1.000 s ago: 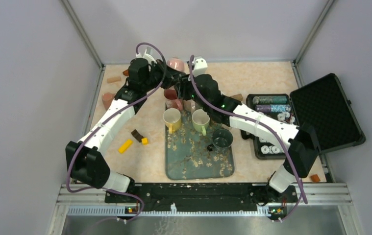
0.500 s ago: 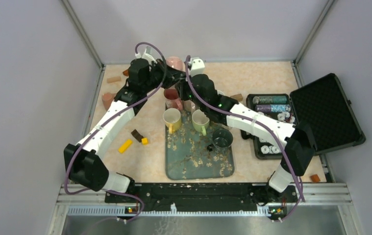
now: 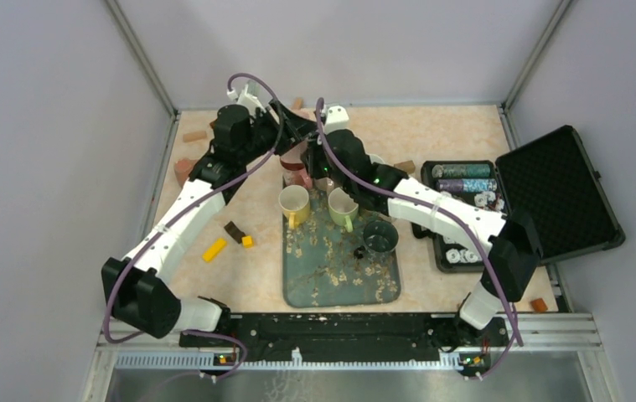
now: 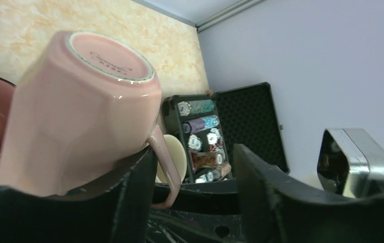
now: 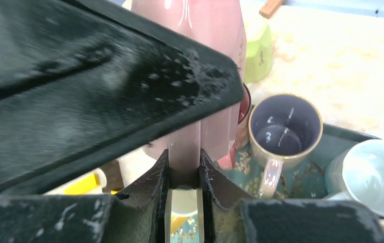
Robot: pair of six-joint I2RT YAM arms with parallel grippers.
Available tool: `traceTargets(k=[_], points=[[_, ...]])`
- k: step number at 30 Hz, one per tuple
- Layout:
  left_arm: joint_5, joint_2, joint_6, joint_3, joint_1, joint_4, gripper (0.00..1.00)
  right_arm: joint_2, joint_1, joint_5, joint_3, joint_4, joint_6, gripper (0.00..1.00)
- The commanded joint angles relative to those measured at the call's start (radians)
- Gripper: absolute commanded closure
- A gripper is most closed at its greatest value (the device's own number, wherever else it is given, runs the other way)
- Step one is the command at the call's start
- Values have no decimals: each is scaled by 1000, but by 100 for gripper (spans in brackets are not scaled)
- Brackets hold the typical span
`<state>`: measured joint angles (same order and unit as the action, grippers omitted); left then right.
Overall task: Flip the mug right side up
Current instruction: Turn over the cup at the center of the board.
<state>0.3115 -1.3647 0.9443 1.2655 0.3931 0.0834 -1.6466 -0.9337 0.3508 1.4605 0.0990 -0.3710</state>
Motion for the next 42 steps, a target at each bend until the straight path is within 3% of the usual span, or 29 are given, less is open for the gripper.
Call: traceTargets(k=[1,4,12,19,26,33,42], points=[[25,75,-94,2,18,-94,31,68,-7,-49,61,-8,-49,100],[15,80,-133,3,18,-96,19,72,-1,-73,75,24,-75,100],[-28,97,-270,35,16,-89,2,76,59,-202,85,32,-173,100],[-98,121,-454,94,8,28,2,95,125,-334,70,21,-260,100],[-170,185,-572,52,-5,79,2,130,209,-512,44,55,-386,100],[-182,230,-596,-24,-8,80,2,192,255,-600,-25,80,-496,100],[-168,297,-504,-101,-42,153,2,207,274,-716,-168,-147,-725,100]])
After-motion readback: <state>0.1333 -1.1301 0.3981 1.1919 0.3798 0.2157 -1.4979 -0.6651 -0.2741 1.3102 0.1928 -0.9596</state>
